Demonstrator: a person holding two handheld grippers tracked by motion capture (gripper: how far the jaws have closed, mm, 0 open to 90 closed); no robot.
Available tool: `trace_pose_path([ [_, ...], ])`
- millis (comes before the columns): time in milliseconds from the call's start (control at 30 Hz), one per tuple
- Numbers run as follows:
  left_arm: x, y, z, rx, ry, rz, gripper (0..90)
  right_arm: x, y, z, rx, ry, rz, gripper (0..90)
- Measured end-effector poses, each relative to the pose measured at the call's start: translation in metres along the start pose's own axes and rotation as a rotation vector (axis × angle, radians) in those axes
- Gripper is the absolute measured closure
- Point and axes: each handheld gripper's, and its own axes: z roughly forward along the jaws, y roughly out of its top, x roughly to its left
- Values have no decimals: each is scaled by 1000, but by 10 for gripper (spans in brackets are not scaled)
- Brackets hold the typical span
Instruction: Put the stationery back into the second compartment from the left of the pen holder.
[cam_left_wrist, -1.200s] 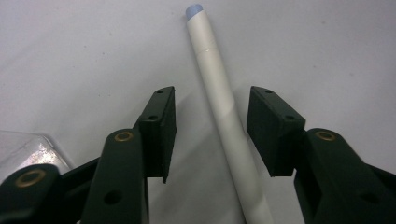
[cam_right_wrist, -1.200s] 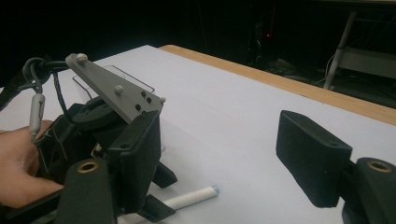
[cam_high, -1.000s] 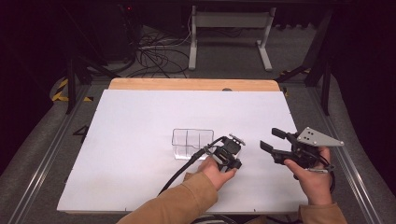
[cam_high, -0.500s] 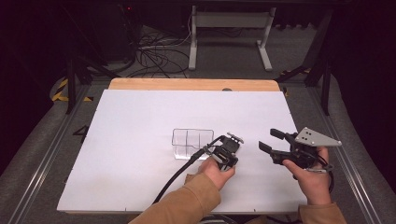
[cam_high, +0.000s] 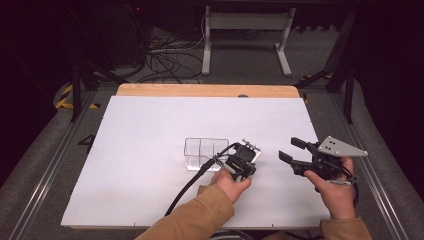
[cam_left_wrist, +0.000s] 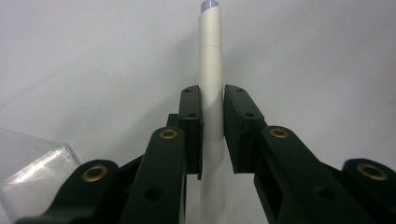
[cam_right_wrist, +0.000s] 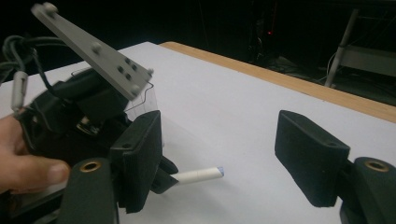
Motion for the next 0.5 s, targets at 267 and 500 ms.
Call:
trace_pose_path([
  [267,1,2,-24,-100,-31,13,786,-4,-1,-3,0,-17,12,327],
  [500,2,2,-46,-205,-65,32,785,-7,-2,-4,-3,-25,14,329],
])
